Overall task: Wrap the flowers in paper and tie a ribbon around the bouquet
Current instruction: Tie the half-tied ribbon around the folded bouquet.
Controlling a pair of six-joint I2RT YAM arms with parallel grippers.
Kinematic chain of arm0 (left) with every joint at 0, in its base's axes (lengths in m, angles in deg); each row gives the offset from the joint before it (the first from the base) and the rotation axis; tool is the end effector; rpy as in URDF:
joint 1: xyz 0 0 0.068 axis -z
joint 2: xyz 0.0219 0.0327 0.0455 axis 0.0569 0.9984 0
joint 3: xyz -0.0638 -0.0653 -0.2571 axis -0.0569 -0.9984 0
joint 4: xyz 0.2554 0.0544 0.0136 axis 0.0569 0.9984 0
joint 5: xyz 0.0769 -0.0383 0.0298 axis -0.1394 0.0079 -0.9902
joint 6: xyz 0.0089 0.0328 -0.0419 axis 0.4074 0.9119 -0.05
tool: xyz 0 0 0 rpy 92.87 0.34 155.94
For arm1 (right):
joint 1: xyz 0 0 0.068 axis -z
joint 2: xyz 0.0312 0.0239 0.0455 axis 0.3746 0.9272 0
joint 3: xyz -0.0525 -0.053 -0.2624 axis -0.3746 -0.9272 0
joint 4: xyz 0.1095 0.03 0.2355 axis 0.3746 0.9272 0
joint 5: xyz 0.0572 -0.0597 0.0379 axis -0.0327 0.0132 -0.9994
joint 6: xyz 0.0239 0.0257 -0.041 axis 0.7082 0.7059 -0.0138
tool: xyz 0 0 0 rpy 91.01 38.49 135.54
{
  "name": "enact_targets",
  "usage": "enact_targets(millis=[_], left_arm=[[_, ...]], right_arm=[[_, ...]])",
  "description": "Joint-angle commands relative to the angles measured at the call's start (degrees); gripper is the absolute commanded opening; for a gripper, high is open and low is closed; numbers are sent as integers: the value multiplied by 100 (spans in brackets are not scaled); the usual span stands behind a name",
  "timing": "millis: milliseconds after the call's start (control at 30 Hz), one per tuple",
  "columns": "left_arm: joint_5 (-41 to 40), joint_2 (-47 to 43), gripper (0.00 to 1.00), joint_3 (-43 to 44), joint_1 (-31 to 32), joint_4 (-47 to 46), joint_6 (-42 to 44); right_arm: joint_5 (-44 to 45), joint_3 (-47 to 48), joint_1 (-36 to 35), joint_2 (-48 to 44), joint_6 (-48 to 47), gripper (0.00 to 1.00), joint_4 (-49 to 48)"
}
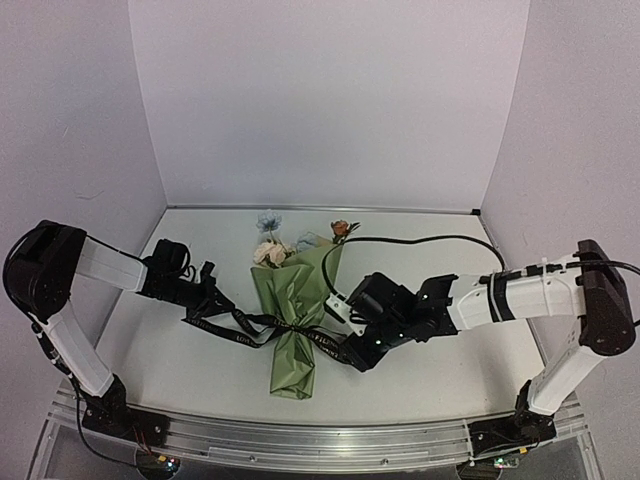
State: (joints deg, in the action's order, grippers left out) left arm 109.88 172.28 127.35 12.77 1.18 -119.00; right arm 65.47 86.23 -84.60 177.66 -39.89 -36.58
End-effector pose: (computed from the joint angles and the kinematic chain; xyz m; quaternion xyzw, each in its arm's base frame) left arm 0.2742 -0.1030 0.1263 -0.0553 0.8962 -0.4260 0.1105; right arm 0.1516 0.2944 0.1889 -0.4297 0.8567 0.1779 0.2231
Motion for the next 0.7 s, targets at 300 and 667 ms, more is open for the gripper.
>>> enact_targets(millis=[300,667], left_arm=[[172,-6,0,243,3,-47,133],[167,-31,0,245,2,-18,145]], right_arm=[[-1071,1567,334,1069,-239,45,501],[-1088,2055,385,1477,-164,29,597]])
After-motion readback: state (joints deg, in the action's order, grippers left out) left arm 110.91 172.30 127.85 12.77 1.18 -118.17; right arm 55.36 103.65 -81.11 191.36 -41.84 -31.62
